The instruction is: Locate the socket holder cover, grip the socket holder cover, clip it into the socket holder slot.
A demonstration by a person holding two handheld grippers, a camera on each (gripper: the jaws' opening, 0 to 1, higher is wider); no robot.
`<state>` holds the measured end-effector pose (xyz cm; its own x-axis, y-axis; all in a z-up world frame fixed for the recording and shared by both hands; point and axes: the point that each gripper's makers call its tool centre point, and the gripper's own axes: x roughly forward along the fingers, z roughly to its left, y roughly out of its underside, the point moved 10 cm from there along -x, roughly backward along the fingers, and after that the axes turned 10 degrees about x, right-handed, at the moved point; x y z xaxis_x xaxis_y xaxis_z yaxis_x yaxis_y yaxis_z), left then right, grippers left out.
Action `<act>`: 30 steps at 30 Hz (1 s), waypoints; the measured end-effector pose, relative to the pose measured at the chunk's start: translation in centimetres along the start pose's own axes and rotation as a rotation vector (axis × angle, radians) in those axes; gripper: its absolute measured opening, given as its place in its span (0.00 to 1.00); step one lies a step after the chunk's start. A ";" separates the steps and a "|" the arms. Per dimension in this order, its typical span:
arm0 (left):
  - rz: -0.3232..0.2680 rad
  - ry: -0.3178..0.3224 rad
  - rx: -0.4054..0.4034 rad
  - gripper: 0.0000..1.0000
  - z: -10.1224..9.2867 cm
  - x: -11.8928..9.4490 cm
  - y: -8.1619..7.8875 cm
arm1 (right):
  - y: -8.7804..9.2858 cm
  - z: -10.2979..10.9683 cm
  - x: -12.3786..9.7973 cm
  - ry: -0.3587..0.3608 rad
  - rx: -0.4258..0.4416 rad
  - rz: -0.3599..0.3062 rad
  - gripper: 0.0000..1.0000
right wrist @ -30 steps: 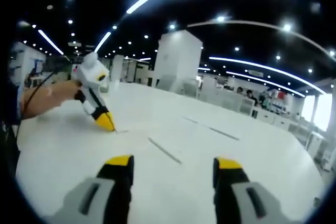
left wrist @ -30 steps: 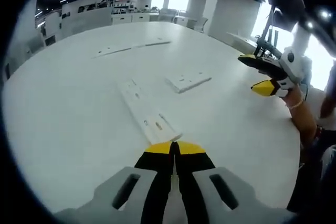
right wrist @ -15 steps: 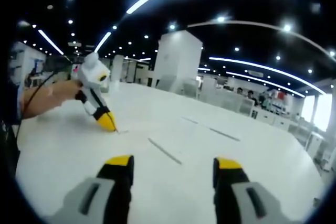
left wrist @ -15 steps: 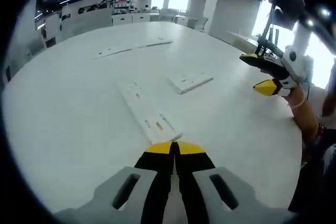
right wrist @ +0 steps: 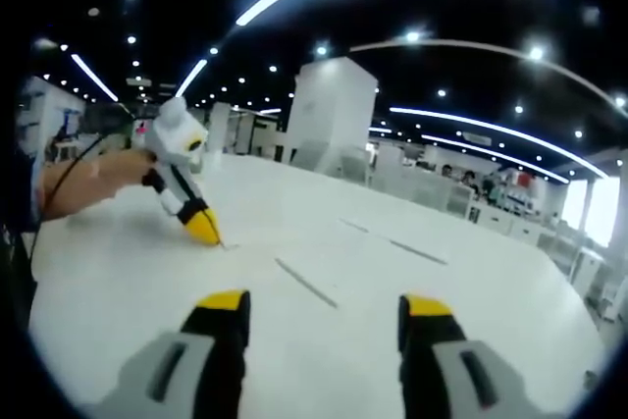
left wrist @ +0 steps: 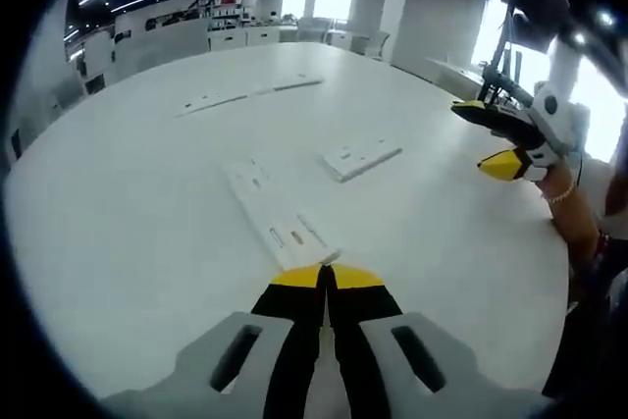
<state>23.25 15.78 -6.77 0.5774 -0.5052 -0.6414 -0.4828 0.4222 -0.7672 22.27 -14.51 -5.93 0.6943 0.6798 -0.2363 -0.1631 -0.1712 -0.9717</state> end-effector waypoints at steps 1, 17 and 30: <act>0.000 -0.001 0.000 0.03 0.0 0.0 0.0 | 0.0 0.0 0.0 0.000 0.000 0.000 0.62; -0.002 -0.017 -0.002 0.03 0.4 0.3 0.0 | 0.0 0.0 0.1 -0.001 -0.001 0.000 0.62; -0.015 -0.023 -0.009 0.03 0.3 0.4 0.1 | -0.1 0.0 0.1 -0.001 -0.003 0.000 0.62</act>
<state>23.64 15.88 -7.04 0.5992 -0.4940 -0.6301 -0.4798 0.4084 -0.7765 22.34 -14.44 -5.88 0.6936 0.6804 -0.2364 -0.1613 -0.1731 -0.9716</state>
